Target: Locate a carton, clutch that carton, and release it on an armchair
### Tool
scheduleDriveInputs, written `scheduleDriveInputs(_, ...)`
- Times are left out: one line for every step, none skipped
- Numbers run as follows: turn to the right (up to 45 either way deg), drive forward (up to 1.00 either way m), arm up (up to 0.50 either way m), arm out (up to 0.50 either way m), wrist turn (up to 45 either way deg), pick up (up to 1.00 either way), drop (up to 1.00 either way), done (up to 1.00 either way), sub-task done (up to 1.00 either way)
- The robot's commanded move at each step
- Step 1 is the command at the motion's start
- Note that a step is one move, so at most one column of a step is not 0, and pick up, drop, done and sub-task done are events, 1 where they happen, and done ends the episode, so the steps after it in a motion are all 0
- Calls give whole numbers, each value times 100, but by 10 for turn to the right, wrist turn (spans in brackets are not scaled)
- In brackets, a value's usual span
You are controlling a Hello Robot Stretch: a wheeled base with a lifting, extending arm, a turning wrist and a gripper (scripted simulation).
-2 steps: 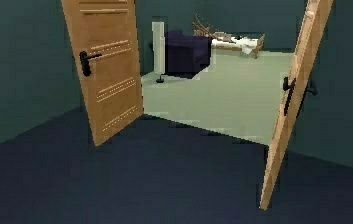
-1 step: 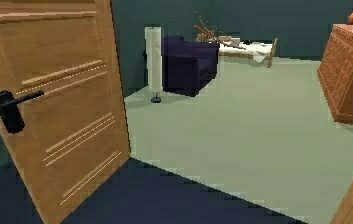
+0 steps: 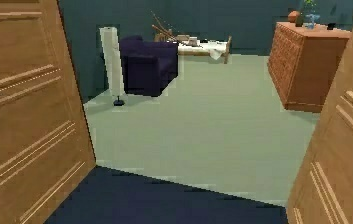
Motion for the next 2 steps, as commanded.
scheduleDriveInputs(0,25,0,0,0,0,0,0,0)
scheduleDriveInputs(120,0,0,0,0,0,0,0,0)
